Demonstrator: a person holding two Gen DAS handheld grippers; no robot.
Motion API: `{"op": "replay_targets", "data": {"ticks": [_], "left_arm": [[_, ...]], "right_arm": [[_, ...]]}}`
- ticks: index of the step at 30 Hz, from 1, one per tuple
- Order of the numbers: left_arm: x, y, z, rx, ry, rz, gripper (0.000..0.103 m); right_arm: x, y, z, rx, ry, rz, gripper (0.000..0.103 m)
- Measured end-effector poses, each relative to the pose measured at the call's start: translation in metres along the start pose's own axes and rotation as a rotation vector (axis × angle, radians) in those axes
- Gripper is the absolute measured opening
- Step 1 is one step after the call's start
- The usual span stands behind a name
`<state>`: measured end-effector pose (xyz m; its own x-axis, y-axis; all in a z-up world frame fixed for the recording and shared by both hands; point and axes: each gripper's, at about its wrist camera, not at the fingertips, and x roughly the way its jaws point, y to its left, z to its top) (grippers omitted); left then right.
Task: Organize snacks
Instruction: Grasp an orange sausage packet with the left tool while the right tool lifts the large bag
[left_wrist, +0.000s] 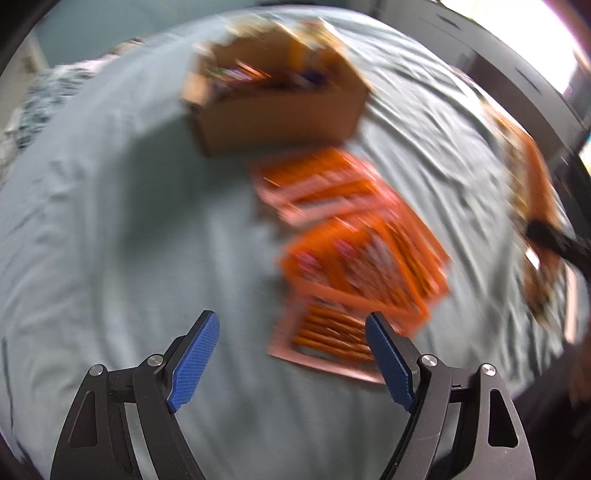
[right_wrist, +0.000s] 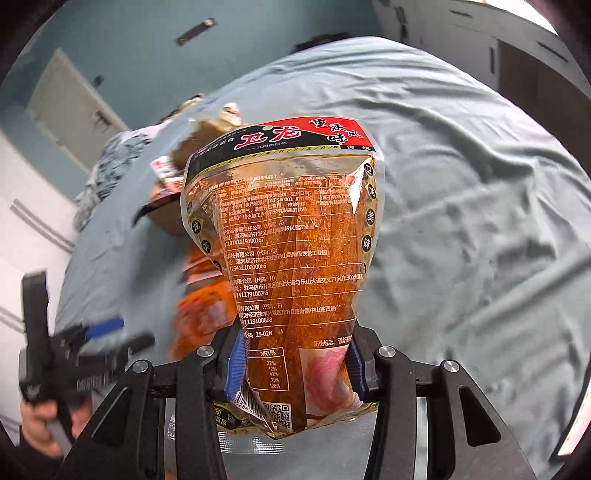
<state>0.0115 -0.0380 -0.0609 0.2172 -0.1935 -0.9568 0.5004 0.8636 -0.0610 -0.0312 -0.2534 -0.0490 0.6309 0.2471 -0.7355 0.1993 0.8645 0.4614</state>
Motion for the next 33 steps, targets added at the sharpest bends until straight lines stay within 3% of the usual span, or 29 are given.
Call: {"op": "replay_targets", "data": {"ticks": [5, 8, 10, 16, 18, 20, 22, 23, 25, 27, 28, 30, 33], "left_arm": [[0.026, -0.029, -0.008, 0.092, 0.130, -0.114, 0.082], [0.045, -0.040, -0.013, 0.105, 0.190, -0.108, 0.082], [0.060, -0.047, -0.015, 0.122, 0.217, -0.064, 0.086], [0.072, -0.066, -0.012, 0.213, 0.125, 0.083, 0.102], [0.074, -0.069, -0.012, 0.218, 0.106, 0.083, 0.100], [0.071, -0.070, -0.011, 0.215, 0.101, 0.066, 0.092], [0.065, -0.067, -0.009, 0.189, 0.099, 0.037, 0.074], [0.062, -0.064, -0.007, 0.166, 0.100, 0.012, 0.071], [0.056, -0.058, -0.004, 0.121, 0.109, -0.039, 0.043], [0.047, -0.052, -0.005, 0.070, 0.114, -0.081, 0.030], [0.042, -0.048, -0.006, 0.048, 0.110, -0.097, 0.017], [0.031, -0.040, -0.008, 0.023, 0.097, -0.097, 0.009], [0.013, -0.027, -0.010, -0.050, 0.059, -0.118, 0.006]], "right_arm": [[0.020, 0.009, 0.003, 0.011, 0.036, 0.014, 0.043], [0.017, 0.008, 0.008, -0.014, 0.045, 0.008, 0.043], [0.025, 0.005, 0.023, -0.021, 0.048, 0.009, 0.043], [0.033, 0.001, 0.036, -0.026, 0.057, 0.000, 0.043], [0.034, 0.002, 0.035, -0.025, 0.058, -0.003, 0.043], [0.035, 0.002, 0.036, -0.019, 0.057, -0.004, 0.043], [0.034, 0.001, 0.037, -0.013, 0.051, -0.006, 0.043], [0.034, 0.000, 0.038, -0.009, 0.046, -0.006, 0.043], [0.033, -0.001, 0.038, -0.003, 0.041, -0.007, 0.043], [0.033, -0.002, 0.038, -0.002, 0.038, -0.007, 0.043], [0.033, -0.002, 0.038, -0.001, 0.036, -0.006, 0.043], [0.031, -0.003, 0.038, 0.002, 0.030, -0.006, 0.043], [0.028, -0.004, 0.037, 0.007, 0.019, -0.006, 0.043]]}}
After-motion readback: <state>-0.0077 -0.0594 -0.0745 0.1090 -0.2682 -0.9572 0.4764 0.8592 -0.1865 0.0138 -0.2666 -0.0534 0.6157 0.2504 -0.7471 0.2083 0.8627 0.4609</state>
